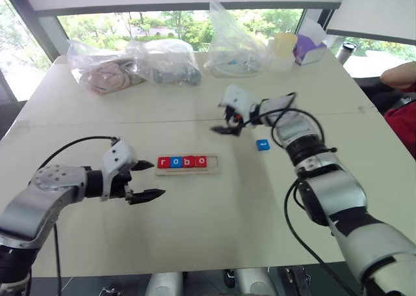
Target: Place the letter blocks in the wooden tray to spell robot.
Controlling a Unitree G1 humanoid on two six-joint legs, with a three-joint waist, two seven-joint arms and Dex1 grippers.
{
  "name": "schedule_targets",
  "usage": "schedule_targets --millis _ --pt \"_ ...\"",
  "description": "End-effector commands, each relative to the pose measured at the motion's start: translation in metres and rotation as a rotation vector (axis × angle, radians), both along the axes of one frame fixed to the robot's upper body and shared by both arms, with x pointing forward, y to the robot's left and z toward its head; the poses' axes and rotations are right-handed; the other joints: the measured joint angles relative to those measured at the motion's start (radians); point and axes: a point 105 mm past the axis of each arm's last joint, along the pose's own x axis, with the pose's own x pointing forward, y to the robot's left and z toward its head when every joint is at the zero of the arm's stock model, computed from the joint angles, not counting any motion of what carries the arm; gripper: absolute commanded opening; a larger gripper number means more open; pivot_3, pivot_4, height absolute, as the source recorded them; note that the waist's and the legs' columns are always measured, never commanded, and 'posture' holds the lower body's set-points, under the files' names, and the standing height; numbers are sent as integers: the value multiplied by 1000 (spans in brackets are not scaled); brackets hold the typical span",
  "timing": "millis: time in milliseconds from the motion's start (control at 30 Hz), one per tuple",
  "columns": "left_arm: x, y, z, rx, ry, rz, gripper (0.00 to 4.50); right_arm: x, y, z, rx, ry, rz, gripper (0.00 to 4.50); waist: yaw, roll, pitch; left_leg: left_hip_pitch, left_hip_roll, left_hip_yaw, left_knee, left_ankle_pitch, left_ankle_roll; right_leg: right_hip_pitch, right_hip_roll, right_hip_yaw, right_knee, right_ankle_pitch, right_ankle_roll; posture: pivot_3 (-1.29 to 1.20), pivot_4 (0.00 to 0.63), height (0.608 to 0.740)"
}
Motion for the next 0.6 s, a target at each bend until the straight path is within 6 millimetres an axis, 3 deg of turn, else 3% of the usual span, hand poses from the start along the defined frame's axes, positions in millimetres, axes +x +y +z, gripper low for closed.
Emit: schedule_targets --millis 33,167,333,467,600 --pt "2 -11 27 -64 -84 -28 4500 -7 -32 11 208 43 -296 4449 -1 0 0 0 0 0 0 0 0 0 0 0 0 0 0 0 150 740" --pt "10 -23 42 -119 -122 -51 4500 -52 -53 -10 286 95 -569 4449 -1 0 -1 0 0 -1 -2 0 0 -1 1 -1 1 0 0 0 150 740" --pt "15 -31 43 -125 -110 -96 4500 -93 -46 -31 295 120 -650 4449 -13 1 -1 1 0 1 -1 0 0 -3 3 1 3 0 0 0 150 740" --pt "20 -31 35 -102 -84 -119 4500 -106 -42 -21 171 -49 -407 4449 -8 1 -1 2 -1 2 1 0 0 -1 5 2 2 -1 0 0 150 740" --pt "23 -31 31 -88 -66 -140 4500 -105 -64 -13 154 -46 -159 4449 -8 1 0 2 -1 2 2 0 0 2 4 1 -2 -2 1 0 150 740"
